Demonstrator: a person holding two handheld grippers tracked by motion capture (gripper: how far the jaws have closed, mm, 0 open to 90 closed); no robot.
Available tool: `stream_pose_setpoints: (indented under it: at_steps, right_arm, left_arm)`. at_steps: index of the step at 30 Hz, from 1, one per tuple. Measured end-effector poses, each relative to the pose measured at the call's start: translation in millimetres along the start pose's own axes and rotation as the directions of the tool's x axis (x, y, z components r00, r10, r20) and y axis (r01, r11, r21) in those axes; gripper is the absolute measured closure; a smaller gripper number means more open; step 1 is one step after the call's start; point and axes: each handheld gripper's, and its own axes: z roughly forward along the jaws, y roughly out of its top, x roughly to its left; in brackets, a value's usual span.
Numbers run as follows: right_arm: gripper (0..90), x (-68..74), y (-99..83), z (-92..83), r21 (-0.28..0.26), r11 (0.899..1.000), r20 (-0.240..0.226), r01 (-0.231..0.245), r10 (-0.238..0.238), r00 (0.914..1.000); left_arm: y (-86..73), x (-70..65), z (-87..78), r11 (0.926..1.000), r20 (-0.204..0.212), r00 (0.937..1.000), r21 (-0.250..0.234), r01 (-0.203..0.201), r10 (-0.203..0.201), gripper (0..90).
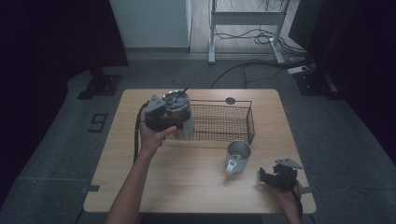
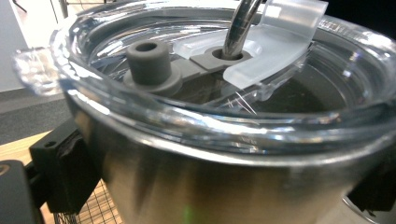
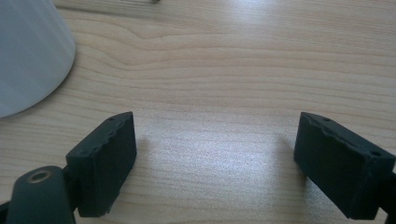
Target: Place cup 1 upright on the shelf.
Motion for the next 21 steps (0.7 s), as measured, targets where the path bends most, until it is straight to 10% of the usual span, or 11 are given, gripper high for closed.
stream_pose_setpoints:
  at_steps: [21]
  right_arm:
    - [12.9,0.0,0.0,0.0,0.0,1.0,0.001,-0.001,0.001,1.0]
  left_arm:
    - [11.1,3.8,16.0,1.0,0.0,1.0,-0.001,0.001,-0.001,4.1]
